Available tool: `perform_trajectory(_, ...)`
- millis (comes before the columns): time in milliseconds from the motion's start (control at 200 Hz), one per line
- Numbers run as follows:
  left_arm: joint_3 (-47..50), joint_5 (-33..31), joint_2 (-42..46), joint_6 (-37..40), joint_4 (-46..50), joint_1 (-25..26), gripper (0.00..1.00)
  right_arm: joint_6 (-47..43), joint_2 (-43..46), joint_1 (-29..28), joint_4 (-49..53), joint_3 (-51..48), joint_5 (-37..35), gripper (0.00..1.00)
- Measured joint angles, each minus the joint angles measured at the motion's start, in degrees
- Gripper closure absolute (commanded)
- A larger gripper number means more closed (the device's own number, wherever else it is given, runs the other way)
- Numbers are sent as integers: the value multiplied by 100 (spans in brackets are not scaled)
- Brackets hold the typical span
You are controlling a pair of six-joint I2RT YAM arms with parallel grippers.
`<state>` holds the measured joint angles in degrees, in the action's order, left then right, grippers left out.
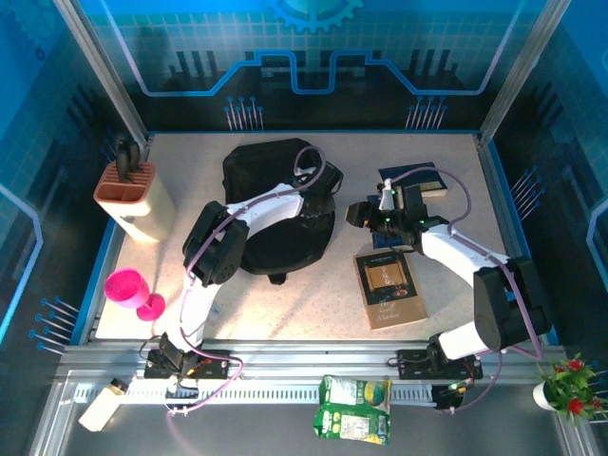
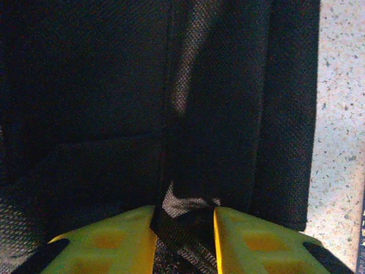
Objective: Pack the student bag
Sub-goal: Unzip the student bag at the top-center of the table.
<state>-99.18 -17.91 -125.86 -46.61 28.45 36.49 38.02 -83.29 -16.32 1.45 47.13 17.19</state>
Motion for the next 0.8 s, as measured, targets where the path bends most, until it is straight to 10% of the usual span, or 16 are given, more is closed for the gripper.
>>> perform_trajectory(800,11,81,13,654,-640,-7,100,85,46,4,-7,-61,-2,32)
